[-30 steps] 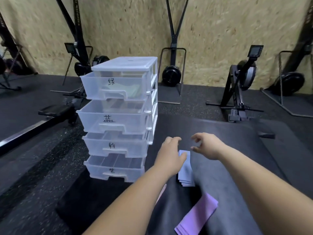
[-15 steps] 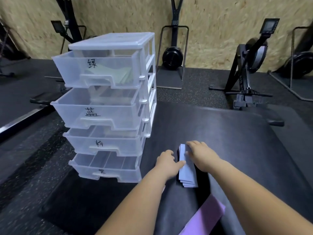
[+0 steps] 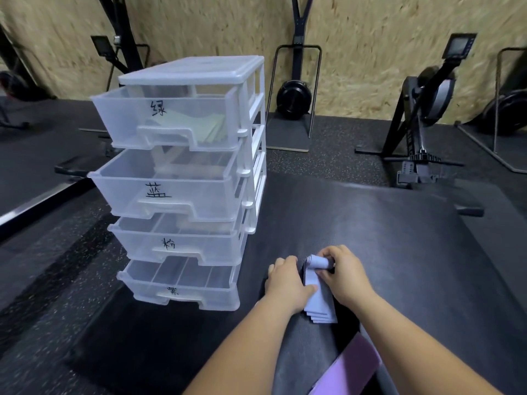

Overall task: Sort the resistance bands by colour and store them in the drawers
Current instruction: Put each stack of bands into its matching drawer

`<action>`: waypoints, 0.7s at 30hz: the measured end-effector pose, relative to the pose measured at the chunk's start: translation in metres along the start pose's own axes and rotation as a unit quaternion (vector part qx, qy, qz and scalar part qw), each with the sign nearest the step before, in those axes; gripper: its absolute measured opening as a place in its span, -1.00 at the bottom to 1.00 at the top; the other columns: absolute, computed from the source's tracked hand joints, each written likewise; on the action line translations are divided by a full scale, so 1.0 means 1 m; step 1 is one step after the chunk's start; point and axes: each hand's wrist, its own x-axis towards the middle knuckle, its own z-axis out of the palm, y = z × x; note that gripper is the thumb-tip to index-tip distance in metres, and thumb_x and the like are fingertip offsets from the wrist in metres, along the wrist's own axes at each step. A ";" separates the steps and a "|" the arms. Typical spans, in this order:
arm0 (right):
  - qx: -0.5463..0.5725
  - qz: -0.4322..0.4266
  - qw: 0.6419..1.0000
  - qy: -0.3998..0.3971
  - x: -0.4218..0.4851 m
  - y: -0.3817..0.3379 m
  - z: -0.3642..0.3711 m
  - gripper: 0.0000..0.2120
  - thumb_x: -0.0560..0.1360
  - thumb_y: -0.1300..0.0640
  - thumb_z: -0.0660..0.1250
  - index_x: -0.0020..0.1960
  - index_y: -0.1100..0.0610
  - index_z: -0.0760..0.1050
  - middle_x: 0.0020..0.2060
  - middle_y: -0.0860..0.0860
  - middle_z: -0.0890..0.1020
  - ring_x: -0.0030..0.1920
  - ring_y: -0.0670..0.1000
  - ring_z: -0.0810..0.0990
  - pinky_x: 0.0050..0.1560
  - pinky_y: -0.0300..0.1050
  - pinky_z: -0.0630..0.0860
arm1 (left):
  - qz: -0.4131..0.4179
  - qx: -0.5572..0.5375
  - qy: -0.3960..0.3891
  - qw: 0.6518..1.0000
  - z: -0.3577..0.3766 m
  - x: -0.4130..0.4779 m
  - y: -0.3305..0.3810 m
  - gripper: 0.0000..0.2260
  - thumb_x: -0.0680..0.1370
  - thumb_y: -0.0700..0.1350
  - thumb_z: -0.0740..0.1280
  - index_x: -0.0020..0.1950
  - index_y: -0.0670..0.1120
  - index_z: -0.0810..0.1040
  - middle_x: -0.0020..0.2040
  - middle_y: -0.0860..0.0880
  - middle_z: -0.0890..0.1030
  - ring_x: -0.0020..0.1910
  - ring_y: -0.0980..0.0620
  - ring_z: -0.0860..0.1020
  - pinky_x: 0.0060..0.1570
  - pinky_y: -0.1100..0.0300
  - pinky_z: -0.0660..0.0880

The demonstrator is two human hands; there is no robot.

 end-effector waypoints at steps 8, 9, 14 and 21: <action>0.085 -0.034 0.995 -0.023 -0.033 -0.035 -0.049 -0.67 0.45 0.27 0.41 0.01 -0.16 0.56 -0.12 -0.20 0.70 -0.10 -0.10 0.66 -0.01 -0.08 0.61 | 0.077 -0.127 0.029 0.989 -0.029 -0.038 0.009 -0.46 0.58 0.06 0.47 0.55 0.09 0.42 0.40 0.11 0.51 0.35 0.08 0.51 0.36 0.16 0.44; 0.099 -0.052 0.993 -0.033 -0.037 -0.043 -0.058 -0.69 0.47 0.26 0.43 0.04 -0.14 0.58 -0.09 -0.17 0.71 -0.07 -0.08 0.67 0.03 -0.05 0.62 | 0.087 -0.148 0.037 0.984 -0.035 -0.044 0.013 -0.52 0.59 0.05 0.47 0.49 0.11 0.48 0.33 0.15 0.56 0.29 0.12 0.54 0.29 0.20 0.46; 0.193 -0.085 0.977 -0.033 -0.058 -0.088 -0.096 -0.61 0.52 0.24 0.47 0.26 -0.09 0.57 0.08 -0.11 0.72 0.11 -0.06 0.69 0.20 0.02 0.63 | 0.122 -0.210 0.069 0.968 -0.074 -0.076 0.034 -0.79 0.58 0.01 0.48 0.21 0.09 0.63 0.01 0.15 0.70 0.01 0.15 0.66 0.11 0.13 0.61; 0.347 -0.068 0.935 -0.026 -0.089 -0.155 -0.115 -0.56 0.58 0.20 0.47 0.42 -0.02 0.48 0.01 -0.01 0.76 0.05 -0.02 0.73 0.09 -0.05 0.59 | 0.136 -0.273 0.102 0.947 -0.135 -0.119 0.047 -0.75 0.47 0.07 0.55 0.03 -0.03 0.66 -0.07 0.00 0.74 -0.15 0.05 0.66 0.10 -0.05 0.66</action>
